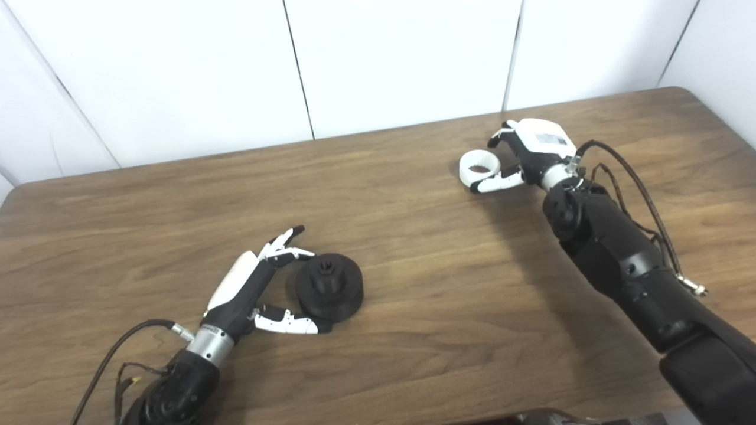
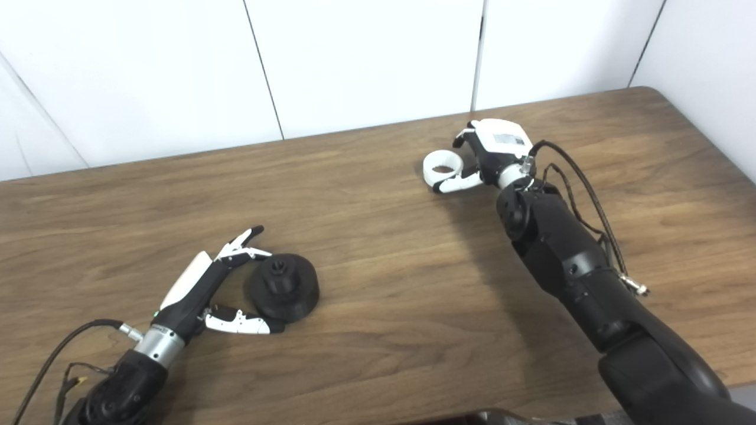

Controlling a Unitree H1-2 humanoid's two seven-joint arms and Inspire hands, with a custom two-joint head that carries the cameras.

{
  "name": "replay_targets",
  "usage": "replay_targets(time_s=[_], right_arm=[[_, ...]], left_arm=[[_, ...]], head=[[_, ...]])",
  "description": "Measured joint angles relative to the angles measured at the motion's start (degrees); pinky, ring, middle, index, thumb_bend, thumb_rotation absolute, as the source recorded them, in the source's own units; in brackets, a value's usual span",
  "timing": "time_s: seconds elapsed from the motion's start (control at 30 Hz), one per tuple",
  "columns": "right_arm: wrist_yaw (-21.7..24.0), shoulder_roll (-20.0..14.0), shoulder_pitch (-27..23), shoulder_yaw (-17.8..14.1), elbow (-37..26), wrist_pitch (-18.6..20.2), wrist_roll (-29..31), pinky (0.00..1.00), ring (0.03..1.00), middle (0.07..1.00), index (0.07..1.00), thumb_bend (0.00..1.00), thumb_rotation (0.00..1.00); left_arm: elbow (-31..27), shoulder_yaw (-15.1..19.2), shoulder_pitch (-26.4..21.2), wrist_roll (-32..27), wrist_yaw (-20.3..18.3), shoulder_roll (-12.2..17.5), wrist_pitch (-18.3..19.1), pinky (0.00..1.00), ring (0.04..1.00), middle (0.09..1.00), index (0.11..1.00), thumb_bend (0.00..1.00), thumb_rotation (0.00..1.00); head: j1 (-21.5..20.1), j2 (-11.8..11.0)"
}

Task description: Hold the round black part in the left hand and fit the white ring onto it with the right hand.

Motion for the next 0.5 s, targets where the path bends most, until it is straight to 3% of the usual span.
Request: replay_targets(time_s=[0.5], right_arm=[[-0.19, 0.06, 0.13, -0.05, -0.21, -0.06, 0.26, 0.92, 0.950, 0.932, 0.737, 0.85, 0.47]], left_arm=[[-0.12, 0.01, 0.03, 0.03, -0.01, -0.02, 0.20, 1.00, 1.000, 1.000, 0.625, 0.91, 0.35]], head=[[0.26, 0.26]])
